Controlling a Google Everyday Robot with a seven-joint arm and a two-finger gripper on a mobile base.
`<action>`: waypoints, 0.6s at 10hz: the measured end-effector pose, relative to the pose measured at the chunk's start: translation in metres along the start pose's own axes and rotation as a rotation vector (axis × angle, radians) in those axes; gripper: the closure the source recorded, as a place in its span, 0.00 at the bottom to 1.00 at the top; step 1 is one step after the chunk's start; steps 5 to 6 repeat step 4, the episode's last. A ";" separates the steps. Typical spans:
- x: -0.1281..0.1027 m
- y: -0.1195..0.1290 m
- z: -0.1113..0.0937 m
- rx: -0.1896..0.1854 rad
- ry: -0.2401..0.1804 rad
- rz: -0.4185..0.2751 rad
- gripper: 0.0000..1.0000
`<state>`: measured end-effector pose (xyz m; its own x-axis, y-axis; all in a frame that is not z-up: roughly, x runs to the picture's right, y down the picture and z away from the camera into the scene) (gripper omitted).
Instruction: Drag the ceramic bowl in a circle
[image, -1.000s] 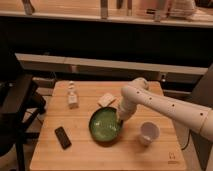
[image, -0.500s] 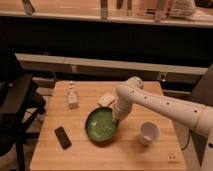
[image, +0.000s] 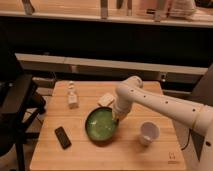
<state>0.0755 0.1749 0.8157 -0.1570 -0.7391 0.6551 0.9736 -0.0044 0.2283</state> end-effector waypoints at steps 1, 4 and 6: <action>0.000 0.001 -0.001 -0.001 0.001 -0.001 1.00; -0.002 0.003 -0.002 -0.003 -0.009 -0.008 1.00; -0.002 0.003 -0.002 -0.003 -0.009 -0.008 1.00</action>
